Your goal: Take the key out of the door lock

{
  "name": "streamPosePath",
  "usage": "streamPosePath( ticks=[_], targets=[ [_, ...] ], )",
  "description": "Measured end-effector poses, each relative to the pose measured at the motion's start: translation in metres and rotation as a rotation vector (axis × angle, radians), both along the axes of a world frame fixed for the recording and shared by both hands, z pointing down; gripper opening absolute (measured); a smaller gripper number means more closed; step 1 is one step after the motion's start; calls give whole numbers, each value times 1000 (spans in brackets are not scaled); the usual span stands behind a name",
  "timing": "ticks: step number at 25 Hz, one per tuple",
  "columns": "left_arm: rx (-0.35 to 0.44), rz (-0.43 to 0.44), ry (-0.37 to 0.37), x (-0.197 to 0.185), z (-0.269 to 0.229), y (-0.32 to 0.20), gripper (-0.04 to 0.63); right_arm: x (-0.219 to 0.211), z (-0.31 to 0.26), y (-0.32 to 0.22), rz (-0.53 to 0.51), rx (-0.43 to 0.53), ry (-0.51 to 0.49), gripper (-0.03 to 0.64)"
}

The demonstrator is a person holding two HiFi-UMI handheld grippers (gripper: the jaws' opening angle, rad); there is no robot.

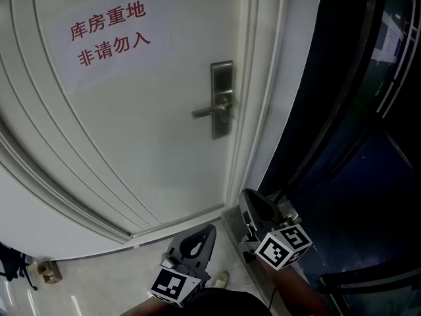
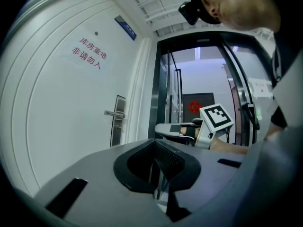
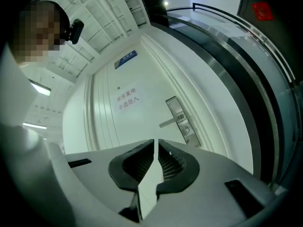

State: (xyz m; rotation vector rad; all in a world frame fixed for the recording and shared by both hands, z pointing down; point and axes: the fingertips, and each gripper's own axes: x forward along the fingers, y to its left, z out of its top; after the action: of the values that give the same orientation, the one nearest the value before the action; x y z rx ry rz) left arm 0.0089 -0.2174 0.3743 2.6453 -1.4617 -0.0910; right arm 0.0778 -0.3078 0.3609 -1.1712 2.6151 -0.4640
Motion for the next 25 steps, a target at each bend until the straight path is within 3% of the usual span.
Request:
streamPosePath(
  ticks=[8, 15, 25],
  targets=[
    [-21, -7, -7, 6, 7, -46, 6, -4, 3, -81, 43, 32, 54, 17],
    [-29, 18, 2, -6, 14, -92, 6, -23, 13, -151, 130, 98, 193, 26],
    [-61, 18, 19, -38, 25, -153, 6, -54, 31, -244, 199, 120, 335, 138]
  ],
)
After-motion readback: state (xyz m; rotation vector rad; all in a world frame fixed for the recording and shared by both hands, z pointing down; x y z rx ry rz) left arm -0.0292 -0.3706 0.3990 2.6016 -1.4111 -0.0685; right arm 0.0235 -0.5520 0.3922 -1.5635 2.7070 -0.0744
